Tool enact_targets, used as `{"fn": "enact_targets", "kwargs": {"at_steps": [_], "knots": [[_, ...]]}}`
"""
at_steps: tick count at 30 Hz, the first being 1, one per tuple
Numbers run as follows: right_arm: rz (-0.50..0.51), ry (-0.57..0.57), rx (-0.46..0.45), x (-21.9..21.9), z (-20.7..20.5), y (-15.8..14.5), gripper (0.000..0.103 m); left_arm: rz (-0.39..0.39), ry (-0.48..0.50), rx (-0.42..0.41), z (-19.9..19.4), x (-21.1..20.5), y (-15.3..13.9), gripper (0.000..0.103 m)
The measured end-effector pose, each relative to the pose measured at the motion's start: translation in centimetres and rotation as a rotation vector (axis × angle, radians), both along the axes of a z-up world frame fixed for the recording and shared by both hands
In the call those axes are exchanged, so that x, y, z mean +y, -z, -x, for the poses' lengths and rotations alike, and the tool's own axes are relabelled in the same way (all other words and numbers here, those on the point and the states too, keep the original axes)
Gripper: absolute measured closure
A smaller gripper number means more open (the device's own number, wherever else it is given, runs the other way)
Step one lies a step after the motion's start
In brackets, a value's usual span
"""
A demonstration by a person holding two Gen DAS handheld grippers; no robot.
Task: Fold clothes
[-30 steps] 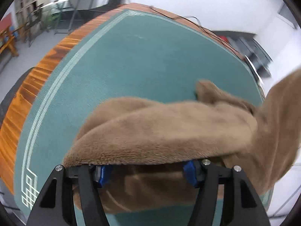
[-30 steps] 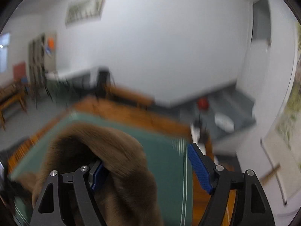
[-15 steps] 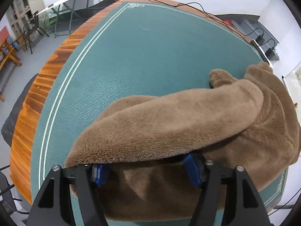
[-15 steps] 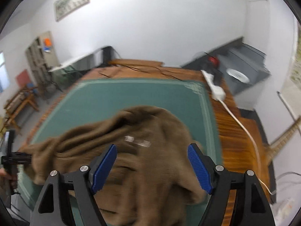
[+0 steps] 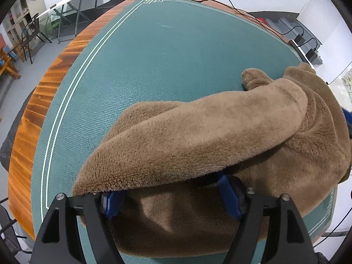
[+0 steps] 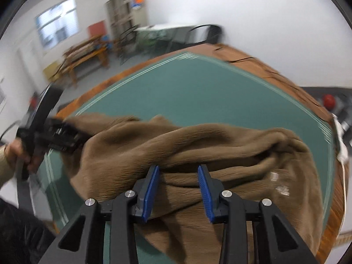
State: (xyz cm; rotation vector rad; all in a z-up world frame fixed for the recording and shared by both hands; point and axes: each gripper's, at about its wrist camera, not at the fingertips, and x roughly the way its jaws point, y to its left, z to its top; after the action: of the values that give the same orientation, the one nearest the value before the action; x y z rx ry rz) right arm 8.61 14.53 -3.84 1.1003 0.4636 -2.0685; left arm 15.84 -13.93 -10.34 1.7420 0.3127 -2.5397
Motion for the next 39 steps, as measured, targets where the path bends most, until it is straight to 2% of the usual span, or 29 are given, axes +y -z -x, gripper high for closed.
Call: {"fn": "enact_targets", "kwargs": {"at_steps": [3, 7, 12, 15, 19, 21, 25, 27, 29, 31, 33, 37, 39], "knots": [[-0.033, -0.027, -0.048, -1.0, 0.8, 1.3, 0.064, 0.006, 0.009, -0.002, 0.2, 0.1, 0.2, 0.021], [-0.007, -0.065, -0.151, -2.0, 2.0, 2.7, 0.063, 0.02, 0.026, -0.005, 0.4, 0.3, 0.5, 0.019], [0.016, -0.119, -0.208, -2.9, 2.7, 4.0, 0.062, 0.027, 0.033, -0.003, 0.5, 0.2, 0.9, 0.018], [0.0, -0.124, -0.183, -3.7, 3.1, 4.3, 0.062, 0.042, 0.034, -0.002, 0.5, 0.4, 1.0, 0.018], [-0.04, -0.108, -0.064, -4.4, 2.7, 3.3, 0.061, 0.046, 0.033, 0.001, 0.5, 0.5, 1.2, 0.018], [-0.029, -0.102, -0.075, -4.4, 3.2, 3.3, 0.061, 0.048, 0.032, 0.003, 0.4, 0.5, 1.3, 0.018], [0.056, -0.117, -0.257, -4.1, 4.8, 4.7, 0.06, 0.061, 0.031, 0.004, 0.5, 0.8, 1.6, 0.017], [0.1, -0.135, -0.317, -4.1, 4.8, 5.2, 0.061, 0.065, 0.031, 0.005, 0.5, 0.8, 1.7, 0.017], [0.112, -0.148, -0.323, -3.9, 4.2, 4.8, 0.065, 0.064, 0.03, 0.008, -0.4, 1.4, 1.8, 0.017], [0.129, -0.121, -0.316, -3.4, 3.8, 4.3, 0.08, 0.064, 0.029, 0.008, -0.7, 1.1, 1.8, 0.017], [0.178, -0.063, -0.302, -2.1, 3.7, 3.5, 0.088, 0.065, 0.028, 0.006, -0.3, 1.0, 1.9, 0.017], [0.41, 0.094, -0.279, 2.4, 4.0, 0.6, 0.092, 0.068, 0.024, 0.0, 1.2, 0.0, 2.3, 0.017], [0.508, 0.136, -0.273, 4.4, 3.7, -0.8, 0.092, 0.064, 0.013, -0.006, 1.1, 0.3, 2.0, 0.017]]}}
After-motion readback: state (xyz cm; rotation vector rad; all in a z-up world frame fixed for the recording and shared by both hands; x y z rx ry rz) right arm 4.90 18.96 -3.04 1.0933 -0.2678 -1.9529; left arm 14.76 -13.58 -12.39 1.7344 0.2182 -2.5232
